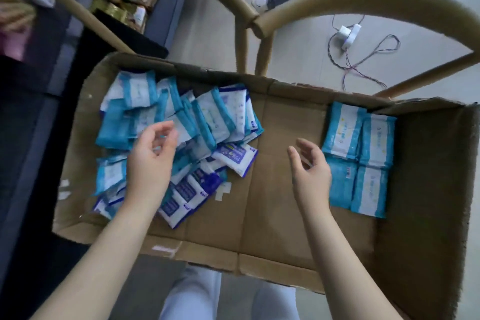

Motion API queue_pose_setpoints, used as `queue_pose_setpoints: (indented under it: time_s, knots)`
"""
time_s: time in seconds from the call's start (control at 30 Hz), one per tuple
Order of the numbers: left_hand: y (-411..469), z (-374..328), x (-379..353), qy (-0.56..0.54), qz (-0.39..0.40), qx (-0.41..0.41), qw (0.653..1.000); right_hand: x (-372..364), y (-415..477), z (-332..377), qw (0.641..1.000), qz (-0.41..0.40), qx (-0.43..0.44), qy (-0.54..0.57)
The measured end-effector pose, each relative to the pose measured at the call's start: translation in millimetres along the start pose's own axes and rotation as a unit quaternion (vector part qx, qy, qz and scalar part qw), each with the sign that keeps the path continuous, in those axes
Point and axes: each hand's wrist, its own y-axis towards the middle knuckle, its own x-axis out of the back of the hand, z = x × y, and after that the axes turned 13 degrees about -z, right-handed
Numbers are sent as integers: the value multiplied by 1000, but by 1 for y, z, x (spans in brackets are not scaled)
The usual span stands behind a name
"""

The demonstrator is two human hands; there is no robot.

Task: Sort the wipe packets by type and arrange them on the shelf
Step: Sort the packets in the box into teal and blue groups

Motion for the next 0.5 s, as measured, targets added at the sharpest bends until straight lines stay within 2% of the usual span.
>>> queue_pose_setpoints:
  time_s: [0.1, 0.27, 0.4, 0.5]
  knots:
    - [58, 39, 28, 45, -51, 21, 997, -59, -24, 40, 997, 63, 38, 22]
    - [116, 85, 36, 107, -43, 129, 985, -135, -48, 79, 983, 165, 69, -32]
    - [151, 93, 27, 124, -47, 145, 980, -174, -49, 85, 967, 201, 58, -145]
    - [173, 87, 15, 79, -13, 184, 980, -183, -45, 83, 965, 187, 36, -182]
